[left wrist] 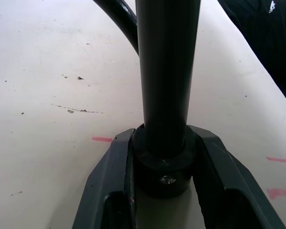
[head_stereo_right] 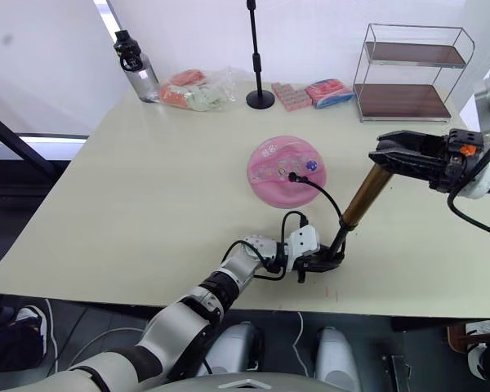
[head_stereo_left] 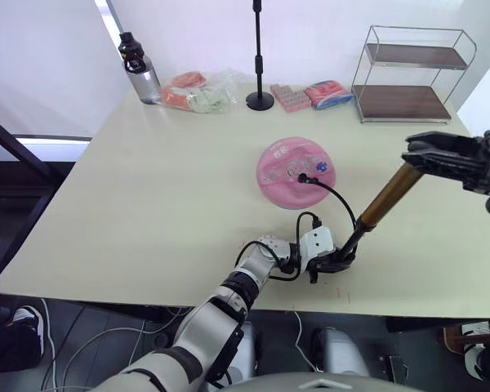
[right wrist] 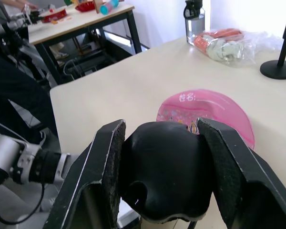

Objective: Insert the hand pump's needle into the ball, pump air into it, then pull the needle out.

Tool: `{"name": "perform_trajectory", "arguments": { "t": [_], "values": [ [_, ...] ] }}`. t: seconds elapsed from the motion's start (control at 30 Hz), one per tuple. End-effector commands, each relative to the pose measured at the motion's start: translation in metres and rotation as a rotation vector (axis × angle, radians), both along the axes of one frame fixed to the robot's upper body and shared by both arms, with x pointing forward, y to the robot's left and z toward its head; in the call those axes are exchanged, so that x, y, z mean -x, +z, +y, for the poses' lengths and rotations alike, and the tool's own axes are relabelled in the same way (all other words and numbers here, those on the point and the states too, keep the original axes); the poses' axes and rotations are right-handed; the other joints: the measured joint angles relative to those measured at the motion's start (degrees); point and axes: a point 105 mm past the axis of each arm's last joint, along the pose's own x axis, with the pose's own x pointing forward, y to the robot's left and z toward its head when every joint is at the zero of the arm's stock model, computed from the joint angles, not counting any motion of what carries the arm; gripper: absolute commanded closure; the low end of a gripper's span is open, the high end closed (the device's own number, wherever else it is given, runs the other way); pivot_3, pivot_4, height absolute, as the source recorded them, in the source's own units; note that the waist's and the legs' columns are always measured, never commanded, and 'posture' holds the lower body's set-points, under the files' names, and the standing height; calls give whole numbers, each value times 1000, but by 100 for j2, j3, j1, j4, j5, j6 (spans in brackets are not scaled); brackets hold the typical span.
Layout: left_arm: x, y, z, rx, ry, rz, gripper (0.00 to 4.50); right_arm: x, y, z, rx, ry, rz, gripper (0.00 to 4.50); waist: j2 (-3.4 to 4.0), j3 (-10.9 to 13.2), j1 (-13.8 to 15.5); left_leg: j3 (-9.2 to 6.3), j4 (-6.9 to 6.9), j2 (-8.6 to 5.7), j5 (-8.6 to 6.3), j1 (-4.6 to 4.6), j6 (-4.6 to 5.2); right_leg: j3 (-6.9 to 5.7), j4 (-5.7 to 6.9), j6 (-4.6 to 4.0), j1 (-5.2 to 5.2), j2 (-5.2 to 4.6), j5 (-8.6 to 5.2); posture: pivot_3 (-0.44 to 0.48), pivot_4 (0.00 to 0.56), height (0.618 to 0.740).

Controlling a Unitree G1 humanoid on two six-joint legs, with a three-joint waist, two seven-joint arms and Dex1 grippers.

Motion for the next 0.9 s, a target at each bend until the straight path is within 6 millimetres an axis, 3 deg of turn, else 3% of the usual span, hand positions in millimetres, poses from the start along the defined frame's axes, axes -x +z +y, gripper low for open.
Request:
{"name": "perform_trajectory", "arguments": {
  "t": [0.03, 0.27, 0.5, 0.7, 0.8, 0.9],
  "values": [
    [13, -38, 21, -129, 19, 99, 3403, 8, 40, -10, -57, -28, -125, 2589, -3, 7, 2, 0, 0, -1, 0, -2, 0, 1, 0, 0, -1, -1, 0, 0, 150, 740],
    [13, -37, 20, -128, 23, 98, 3403, 5, -19, 4, 44, 2, -7, 2589, -5, 3, 5, 1, 0, -1, 0, -1, 0, 1, 1, 0, -1, 0, 0, 0, 150, 740],
    [14, -37, 19, -127, 21, 97, 3403, -3, -112, 23, 193, -10, 47, 2589, -48, -40, -35, -5, 2, 7, 0, 31, 0, 0, 5, 1, 23, 13, -1, 0, 150, 740],
    [12, -37, 21, -129, 25, 93, 3403, -7, -173, 22, 263, -30, 96, 2589, -77, -58, -41, -2, -3, 9, 0, 84, -1, 3, 5, 2, 69, 13, -3, 0, 150, 740],
    [12, -37, 23, -131, 28, 93, 3403, -6, -181, 24, 268, -25, 86, 2589, -69, -62, -47, -3, -6, 12, -1, 95, -1, 3, 5, 2, 77, 14, -3, 0, 150, 740],
    [12, -37, 23, -131, 28, 93, 3403, -6, -171, 27, 237, -21, 61, 2589, -72, -62, -47, -5, -6, 14, -1, 101, -1, 2, 5, 1, 81, 16, -3, 0, 150, 740]
  ]
}}
